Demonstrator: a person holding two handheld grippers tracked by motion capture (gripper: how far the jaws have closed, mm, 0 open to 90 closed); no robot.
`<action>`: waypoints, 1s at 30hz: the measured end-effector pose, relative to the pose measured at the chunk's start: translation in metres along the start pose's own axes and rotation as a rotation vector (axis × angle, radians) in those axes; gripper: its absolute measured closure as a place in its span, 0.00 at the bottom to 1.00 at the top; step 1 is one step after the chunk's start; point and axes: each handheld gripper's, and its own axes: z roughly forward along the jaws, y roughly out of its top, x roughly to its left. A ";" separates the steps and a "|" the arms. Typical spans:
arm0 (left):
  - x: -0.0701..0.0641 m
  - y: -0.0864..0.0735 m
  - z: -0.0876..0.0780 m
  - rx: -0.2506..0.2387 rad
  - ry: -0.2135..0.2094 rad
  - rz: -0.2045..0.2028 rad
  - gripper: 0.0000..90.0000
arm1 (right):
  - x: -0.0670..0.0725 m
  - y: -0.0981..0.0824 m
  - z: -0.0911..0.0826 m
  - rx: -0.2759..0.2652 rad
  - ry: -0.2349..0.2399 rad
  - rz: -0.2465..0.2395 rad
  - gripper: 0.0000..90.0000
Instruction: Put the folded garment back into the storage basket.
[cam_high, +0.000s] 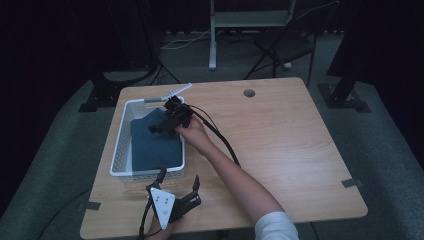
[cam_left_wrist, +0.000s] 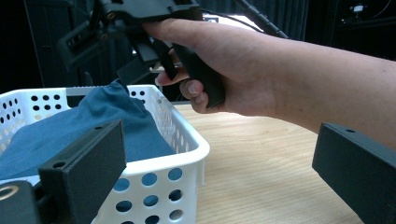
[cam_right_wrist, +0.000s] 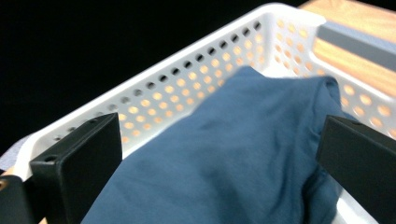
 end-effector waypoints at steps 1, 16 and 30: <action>0.000 0.000 0.000 0.000 0.000 0.000 0.05 | 0.000 -0.001 -0.002 -0.012 0.013 -0.008 0.00; 0.000 0.000 0.000 0.001 0.000 0.000 0.05 | 0.005 -0.002 -0.019 -0.075 0.039 -0.062 0.00; 0.000 0.000 0.000 0.000 0.000 0.000 0.05 | 0.007 -0.005 -0.040 -0.132 0.018 -0.019 0.00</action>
